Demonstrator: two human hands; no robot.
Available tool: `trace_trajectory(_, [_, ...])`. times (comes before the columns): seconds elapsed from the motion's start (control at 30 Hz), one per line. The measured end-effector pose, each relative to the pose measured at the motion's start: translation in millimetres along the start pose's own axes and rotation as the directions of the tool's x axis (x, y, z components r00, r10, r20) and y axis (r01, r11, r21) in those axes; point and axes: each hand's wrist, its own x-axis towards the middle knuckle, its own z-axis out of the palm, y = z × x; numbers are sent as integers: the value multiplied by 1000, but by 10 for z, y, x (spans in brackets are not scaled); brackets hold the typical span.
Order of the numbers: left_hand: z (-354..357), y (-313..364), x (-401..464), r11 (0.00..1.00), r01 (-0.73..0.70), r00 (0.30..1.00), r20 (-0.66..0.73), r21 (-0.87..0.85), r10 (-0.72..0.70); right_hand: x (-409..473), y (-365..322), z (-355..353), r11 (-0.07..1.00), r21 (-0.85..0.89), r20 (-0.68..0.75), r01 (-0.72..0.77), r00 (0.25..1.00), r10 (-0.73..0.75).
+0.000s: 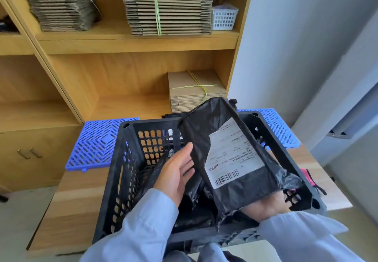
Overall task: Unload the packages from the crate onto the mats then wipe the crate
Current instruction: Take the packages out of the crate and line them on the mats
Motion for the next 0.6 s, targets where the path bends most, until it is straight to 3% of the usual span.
trace_trajectory(0.17, [197,-15,-69,979,129,973,211,-155,-95,-13,32,167,1000,14,-53,-17,998,18])
trace_trajectory(0.37, [308,48,28,987,70,992,113,-144,-54,48,-107,69,997,9,-99,-79,992,79])
trace_trajectory(0.43, [366,49,77,985,70,994,91,-156,-56,83,-284,89,982,68,-50,-174,983,177])
trace_trajectory(0.53, [494,42,198,987,81,996,46,-139,-76,179,-471,-4,949,8,81,-315,946,313])
trace_trajectory(0.6, [524,70,250,990,64,998,13,-124,-62,207,-627,-61,932,41,86,-360,931,355])
